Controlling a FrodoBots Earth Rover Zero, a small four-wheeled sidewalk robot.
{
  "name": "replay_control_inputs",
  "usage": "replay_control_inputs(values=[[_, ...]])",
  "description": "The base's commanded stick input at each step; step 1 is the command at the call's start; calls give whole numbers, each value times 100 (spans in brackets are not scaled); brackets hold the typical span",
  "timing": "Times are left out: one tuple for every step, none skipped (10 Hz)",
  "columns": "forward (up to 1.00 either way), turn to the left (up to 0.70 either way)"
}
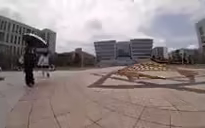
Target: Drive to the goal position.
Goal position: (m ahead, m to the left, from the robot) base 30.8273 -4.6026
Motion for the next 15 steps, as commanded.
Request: replay_control_inputs(values=[[100, 0], [100, 0], [100, 0], [100, 0], [100, 0], [100, 0], [100, 0], [100, 0], [100, 0], [100, 0], [100, 0], [100, 0], [100, 0], [100, 0], [100, 0]])
